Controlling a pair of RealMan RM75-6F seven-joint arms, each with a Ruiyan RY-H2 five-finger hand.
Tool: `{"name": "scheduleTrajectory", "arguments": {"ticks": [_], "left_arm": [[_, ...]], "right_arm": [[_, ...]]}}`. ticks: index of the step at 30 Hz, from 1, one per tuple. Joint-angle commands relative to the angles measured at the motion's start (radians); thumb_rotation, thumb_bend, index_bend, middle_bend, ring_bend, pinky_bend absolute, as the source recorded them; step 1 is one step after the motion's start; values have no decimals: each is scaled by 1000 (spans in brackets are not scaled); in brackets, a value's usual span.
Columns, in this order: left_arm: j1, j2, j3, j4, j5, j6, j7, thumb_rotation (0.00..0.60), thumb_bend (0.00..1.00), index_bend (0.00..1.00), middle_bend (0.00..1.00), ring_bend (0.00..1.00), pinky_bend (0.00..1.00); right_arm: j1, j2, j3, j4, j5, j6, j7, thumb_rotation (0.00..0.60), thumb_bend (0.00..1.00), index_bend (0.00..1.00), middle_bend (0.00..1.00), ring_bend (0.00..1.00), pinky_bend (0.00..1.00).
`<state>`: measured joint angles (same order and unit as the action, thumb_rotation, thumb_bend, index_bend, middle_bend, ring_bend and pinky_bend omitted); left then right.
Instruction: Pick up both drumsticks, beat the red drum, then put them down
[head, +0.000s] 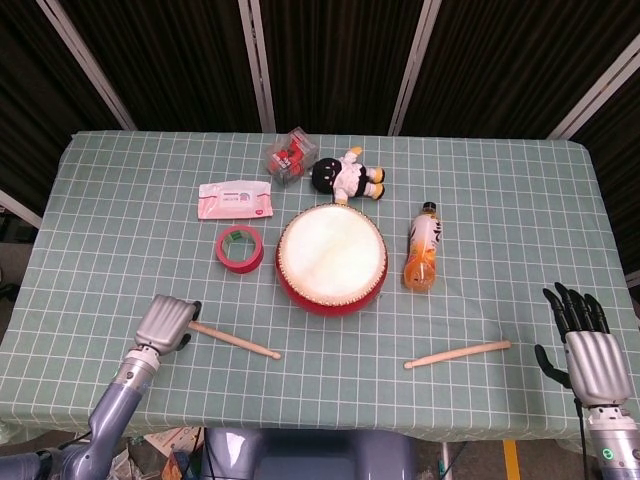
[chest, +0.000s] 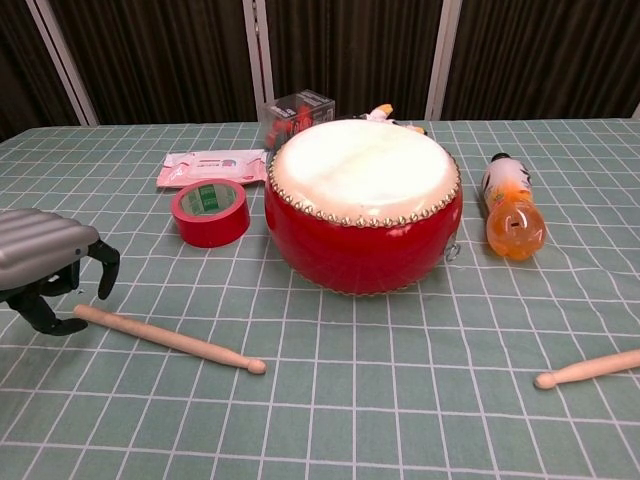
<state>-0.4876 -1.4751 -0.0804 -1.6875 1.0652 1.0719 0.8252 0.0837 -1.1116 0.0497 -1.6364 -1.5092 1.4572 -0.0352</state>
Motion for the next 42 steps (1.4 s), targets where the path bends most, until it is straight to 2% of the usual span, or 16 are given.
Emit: {"name": "scheduleTrajectory", "arguments": {"ticks": [1, 10, 19, 21, 24, 27, 34, 42], "left_arm": [[-14, -20, 6, 16, -18, 2, 18, 600, 241, 474, 1000, 1000, 1000], [-39, -59, 11, 56, -49, 5, 29, 600, 242, 485, 1000, 1000, 1000], [-55, -104, 30, 99, -71, 3, 27, 600, 291, 492, 1000, 1000, 1000], [-56, -110, 34, 107, -74, 4, 27, 600, 331, 507, 1000, 1000, 1000], [-56, -117, 37, 116, -80, 8, 18, 600, 475, 616, 1000, 1000, 1000], [-51, -115, 38, 110, -66, 21, -6, 600, 550, 707, 1000, 1000, 1000], [-29, -47, 8, 19, -7, 80, -117, 600, 578, 753, 1000, 1000, 1000], [16, 123, -19, -144, 100, 168, -256, 600, 580, 755, 1000, 1000, 1000]], "right_arm": [[0, 0, 1, 0, 1, 1, 3, 600, 419, 0, 0, 0, 0], [1, -1, 2, -3, 0, 2, 4, 600, 418, 0, 0, 0, 0], [1, 3, 2, -7, 3, -1, 11, 600, 418, 0, 0, 0, 0], [0, 3, 1, -7, 3, -2, 12, 600, 418, 0, 0, 0, 0], [0, 2, 1, -6, 3, -1, 12, 600, 418, 0, 0, 0, 0], [0, 3, 1, -7, 4, -2, 14, 600, 418, 0, 0, 0, 0], [0, 5, 0, -10, 10, -9, 10, 600, 418, 0, 0, 0, 0], [9, 10, -10, -21, 8, -35, -9, 600, 418, 0, 0, 0, 16]]}}
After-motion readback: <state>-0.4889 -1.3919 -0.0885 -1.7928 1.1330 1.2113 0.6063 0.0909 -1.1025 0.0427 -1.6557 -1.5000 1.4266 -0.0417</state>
